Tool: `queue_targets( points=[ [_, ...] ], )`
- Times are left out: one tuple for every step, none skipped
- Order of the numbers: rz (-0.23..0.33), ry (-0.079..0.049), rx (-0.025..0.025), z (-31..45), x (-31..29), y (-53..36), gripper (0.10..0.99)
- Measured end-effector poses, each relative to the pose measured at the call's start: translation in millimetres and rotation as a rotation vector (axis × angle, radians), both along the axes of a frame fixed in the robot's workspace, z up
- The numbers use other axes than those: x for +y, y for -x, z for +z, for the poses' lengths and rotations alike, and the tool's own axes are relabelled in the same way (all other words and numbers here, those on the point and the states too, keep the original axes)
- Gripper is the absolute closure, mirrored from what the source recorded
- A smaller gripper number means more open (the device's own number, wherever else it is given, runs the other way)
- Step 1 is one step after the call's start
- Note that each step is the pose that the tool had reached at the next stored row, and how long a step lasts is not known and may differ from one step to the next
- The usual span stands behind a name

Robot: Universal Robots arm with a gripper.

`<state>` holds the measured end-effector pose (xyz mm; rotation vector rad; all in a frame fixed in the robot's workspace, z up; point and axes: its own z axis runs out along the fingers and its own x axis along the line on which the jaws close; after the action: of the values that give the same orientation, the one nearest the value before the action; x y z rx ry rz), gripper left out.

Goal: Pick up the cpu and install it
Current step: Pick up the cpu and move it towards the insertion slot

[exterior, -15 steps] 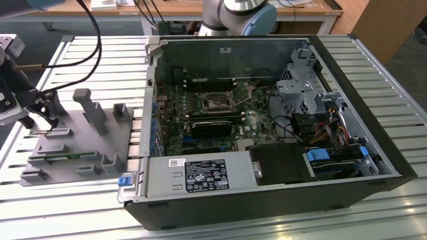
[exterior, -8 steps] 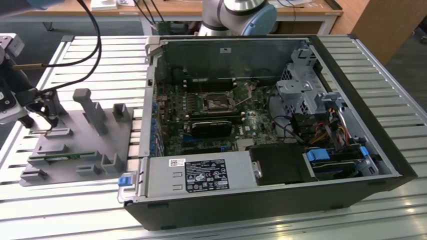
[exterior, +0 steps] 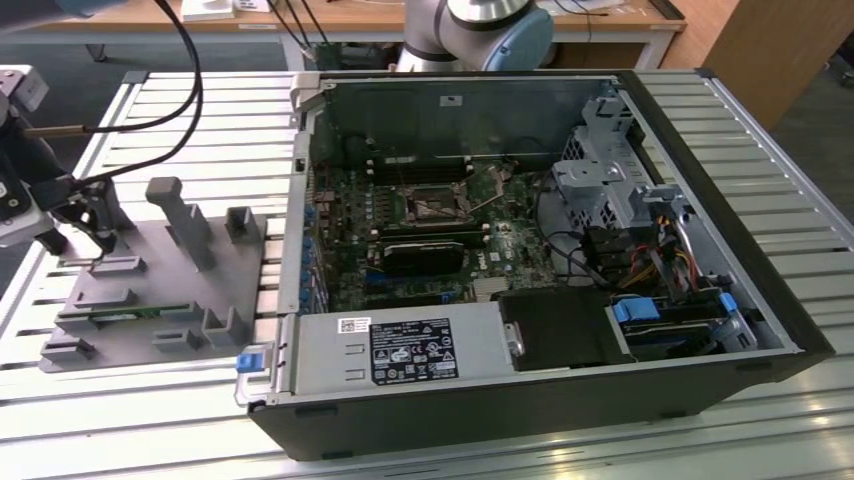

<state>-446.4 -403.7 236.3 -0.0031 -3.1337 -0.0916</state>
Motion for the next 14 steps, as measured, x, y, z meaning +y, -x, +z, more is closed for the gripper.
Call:
queue_targets(
  points=[
    [0.000,0.000,0.0000,0.2,0.1,0.0,0.545],
    [0.000,0.000,0.0000,0.4,0.1,0.0,0.545],
    [0.000,0.000,0.0001,0.6,0.2,0.0,0.545],
    [0.000,0.000,0.0000,0.7,0.2,0.0,0.545],
    [0.000,0.000,0.0001,1.0,0.3,0.0,0.545],
    [0.000,0.000,0.0000,1.3,0.3,0.0,0.545],
    [0.000,0.000,0.0000,1.5,0.4,0.0,0.545],
    [0.000,0.000,0.0000,1.8,0.4,0.0,0.545],
    [0.000,0.000,0.0001,2.2,0.5,0.0,0.545],
    [0.000,0.000,0.0000,2.6,0.6,0.0,0.545],
    [0.000,0.000,0.0002,3.3,0.8,0.0,0.545],
    [0.000,0.000,0.0002,3.8,0.9,0.0,0.545],
    [0.000,0.000,0.0001,4.5,0.9,0.0,0.545],
    [0.000,0.000,0.0001,5.2,1.1,0.0,0.545]
  ],
)
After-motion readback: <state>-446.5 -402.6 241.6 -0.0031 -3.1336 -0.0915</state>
